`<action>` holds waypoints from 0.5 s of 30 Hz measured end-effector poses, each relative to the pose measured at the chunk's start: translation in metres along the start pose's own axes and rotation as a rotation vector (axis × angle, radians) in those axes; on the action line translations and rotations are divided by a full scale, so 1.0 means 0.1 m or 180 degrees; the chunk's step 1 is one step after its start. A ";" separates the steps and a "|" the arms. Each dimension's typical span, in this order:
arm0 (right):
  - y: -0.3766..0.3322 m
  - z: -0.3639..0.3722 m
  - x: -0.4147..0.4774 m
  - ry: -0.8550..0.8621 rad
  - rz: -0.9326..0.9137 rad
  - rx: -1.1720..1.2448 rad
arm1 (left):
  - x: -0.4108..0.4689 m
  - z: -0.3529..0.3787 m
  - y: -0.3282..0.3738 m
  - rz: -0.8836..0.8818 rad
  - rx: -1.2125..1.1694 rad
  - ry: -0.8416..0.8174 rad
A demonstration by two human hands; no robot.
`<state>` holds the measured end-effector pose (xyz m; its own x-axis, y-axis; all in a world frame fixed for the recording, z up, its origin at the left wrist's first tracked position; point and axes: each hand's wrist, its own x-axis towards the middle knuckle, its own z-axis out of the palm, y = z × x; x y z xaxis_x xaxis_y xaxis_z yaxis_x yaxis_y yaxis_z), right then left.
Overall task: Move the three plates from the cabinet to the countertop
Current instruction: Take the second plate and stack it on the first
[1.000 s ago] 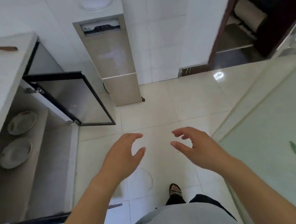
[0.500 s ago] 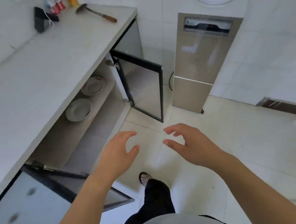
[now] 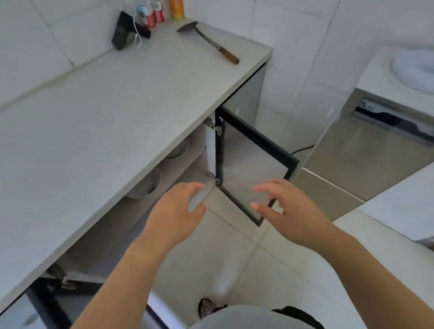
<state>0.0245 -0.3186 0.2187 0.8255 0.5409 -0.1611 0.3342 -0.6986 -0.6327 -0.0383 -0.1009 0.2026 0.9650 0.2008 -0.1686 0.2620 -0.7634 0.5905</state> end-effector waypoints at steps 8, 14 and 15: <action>-0.07 0.05 0.91 -0.0660 -0.0325 0.0035 | 0.27 -0.24 -0.41 -0.0771 -0.0206 0.0318; -0.25 0.12 1.66 -0.1254 -0.0949 0.0072 | 0.32 -0.31 -0.45 -0.1487 -0.0198 0.0727; -0.27 0.11 1.77 -0.1376 -0.1052 0.0039 | 0.33 -0.31 -0.43 -0.1622 -0.0236 0.0790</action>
<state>0.1562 -0.1992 0.1984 0.4143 0.8759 -0.2472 0.5369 -0.4545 -0.7107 -0.0175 -0.0424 0.1957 0.6877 0.6773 -0.2613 0.6862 -0.4890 0.5386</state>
